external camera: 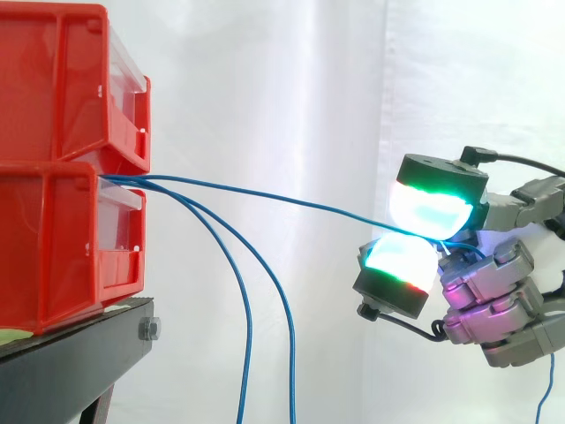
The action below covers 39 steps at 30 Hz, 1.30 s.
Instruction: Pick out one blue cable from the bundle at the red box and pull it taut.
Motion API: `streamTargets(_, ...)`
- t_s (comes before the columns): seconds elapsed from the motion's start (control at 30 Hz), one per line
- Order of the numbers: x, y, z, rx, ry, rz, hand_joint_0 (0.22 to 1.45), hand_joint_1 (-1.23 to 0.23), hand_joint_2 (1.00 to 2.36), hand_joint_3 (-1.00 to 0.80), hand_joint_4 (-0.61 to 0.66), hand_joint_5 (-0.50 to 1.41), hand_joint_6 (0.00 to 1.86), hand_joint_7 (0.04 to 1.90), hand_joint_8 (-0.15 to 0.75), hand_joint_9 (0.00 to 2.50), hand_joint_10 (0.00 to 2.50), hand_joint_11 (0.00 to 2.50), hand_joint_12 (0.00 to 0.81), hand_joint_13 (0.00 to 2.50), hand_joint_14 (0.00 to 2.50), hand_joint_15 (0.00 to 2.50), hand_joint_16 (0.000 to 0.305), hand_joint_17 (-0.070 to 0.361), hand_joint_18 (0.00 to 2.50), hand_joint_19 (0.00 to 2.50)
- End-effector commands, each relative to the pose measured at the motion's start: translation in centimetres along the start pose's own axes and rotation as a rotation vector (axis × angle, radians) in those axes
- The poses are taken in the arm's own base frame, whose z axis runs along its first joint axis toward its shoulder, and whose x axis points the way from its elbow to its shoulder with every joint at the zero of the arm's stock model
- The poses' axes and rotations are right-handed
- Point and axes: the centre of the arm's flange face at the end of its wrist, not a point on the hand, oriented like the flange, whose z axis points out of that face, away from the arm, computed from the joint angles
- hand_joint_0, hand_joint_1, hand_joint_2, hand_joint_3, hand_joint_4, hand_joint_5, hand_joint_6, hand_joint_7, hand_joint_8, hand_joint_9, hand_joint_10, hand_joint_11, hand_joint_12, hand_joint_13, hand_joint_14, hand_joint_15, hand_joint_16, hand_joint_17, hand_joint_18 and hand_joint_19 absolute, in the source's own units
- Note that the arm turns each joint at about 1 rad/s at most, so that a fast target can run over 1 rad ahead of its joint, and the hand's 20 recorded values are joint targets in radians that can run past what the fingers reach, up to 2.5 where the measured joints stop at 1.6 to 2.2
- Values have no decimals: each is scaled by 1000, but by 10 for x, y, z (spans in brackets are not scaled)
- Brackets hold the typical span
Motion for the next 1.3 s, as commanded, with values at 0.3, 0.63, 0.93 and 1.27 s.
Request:
streamTargets(0.3, 0, 0, 0, 0, 0, 0, 757, -718, 1017, -300, -136, -204, 946, 1111, 306, 1187, 2500, 1601, 364, 846, 2500, 1507, 42, 95, 1414, 2215)
streamTargets(0.63, 0, 0, 0, 0, 0, 0, 756, -720, 1017, -299, -134, -203, 945, 1116, 305, 1192, 2500, 1588, 364, 852, 2500, 1497, 42, 94, 1425, 2220)
streamTargets(0.93, 0, 0, 0, 0, 0, 0, 756, -721, 1016, -300, -131, -203, 945, 1121, 305, 1199, 2500, 1601, 364, 858, 2500, 1505, 43, 96, 1425, 2211)
streamTargets(1.27, 1, 1, 0, -2, 1, 0, 756, -721, 1017, -300, -133, -203, 944, 1125, 305, 1202, 2500, 1617, 363, 865, 2500, 1515, 43, 96, 1428, 2226)
